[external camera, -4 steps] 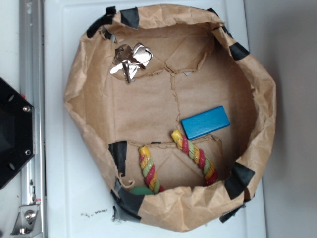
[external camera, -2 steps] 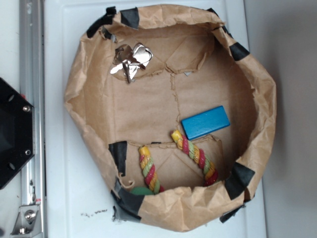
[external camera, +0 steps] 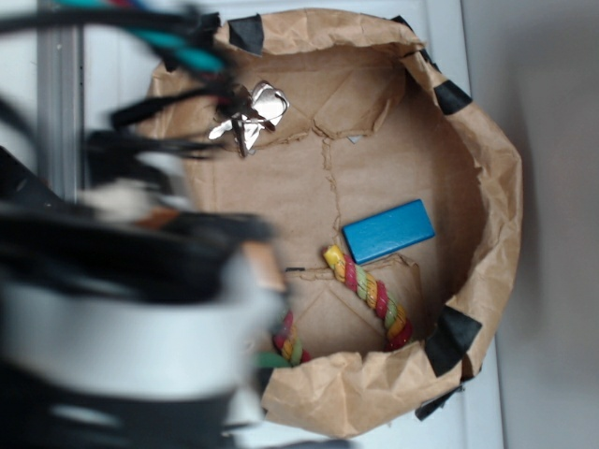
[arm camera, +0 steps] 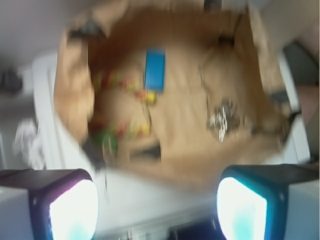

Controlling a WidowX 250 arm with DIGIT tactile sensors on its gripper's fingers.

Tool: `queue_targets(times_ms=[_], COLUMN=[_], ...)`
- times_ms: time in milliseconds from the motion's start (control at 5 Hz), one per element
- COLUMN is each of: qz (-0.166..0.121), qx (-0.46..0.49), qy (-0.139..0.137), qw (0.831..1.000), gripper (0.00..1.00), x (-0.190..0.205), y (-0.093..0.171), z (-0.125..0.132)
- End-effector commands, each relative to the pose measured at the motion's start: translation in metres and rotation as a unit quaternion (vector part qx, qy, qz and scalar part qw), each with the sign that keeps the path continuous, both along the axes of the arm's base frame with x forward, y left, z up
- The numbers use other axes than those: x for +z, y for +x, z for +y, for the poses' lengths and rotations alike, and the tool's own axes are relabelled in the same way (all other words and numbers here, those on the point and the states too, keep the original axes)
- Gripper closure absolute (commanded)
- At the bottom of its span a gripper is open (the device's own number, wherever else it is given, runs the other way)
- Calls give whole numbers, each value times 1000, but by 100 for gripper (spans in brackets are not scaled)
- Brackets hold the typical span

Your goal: Grab the silver keys.

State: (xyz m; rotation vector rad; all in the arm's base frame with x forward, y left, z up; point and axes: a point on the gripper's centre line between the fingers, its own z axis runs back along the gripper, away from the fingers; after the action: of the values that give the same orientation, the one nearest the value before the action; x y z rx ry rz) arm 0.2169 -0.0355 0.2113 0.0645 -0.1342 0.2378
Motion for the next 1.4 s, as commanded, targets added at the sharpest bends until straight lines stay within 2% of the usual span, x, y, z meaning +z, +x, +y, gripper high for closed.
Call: queue_targets(times_ms=[0, 200, 400, 600, 800, 1200], qz=[-50, -49, -26, -2, 36, 36], qx=[-33, -50, -38, -40, -76, -76], qy=[31, 55, 66, 77, 43, 43], qw=[998, 996, 997, 996, 996, 996], gripper=[0, 0, 0, 0, 0, 0], x=[-28, -49, -68, -86, -95, -95], y=[16, 16, 23, 26, 29, 29], z=[33, 52, 75, 83, 83, 83])
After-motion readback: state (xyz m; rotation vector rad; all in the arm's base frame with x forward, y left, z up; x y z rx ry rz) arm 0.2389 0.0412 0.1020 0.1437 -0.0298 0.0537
